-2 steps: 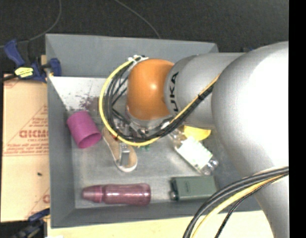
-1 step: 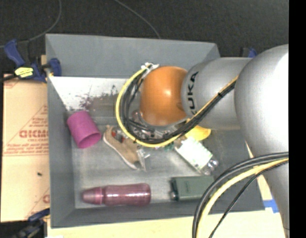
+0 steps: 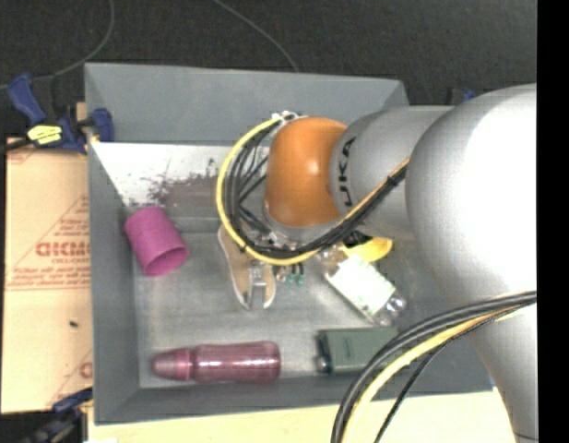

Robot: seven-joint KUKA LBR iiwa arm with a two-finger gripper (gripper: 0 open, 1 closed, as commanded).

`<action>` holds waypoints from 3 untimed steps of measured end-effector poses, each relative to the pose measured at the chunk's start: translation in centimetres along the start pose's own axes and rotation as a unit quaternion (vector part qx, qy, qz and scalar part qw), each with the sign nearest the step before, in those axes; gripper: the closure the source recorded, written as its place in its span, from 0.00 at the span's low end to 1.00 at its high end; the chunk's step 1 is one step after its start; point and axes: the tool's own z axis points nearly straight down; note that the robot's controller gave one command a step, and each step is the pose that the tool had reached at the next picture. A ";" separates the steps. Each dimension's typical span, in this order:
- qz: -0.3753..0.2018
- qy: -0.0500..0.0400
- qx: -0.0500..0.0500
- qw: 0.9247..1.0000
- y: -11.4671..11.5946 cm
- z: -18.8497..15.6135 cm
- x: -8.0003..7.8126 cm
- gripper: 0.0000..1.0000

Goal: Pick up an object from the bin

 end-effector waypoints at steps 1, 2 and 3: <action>0.000 -0.001 0.000 1.000 0.1 0.0 -0.1 1.00; 0.000 -0.001 0.000 1.000 0.1 0.0 -0.1 1.00; 0.000 -0.001 0.000 1.000 0.0 -0.4 0.0 1.00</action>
Offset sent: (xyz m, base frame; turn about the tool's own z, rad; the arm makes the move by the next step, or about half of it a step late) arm -0.0001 0.0000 0.0007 0.0000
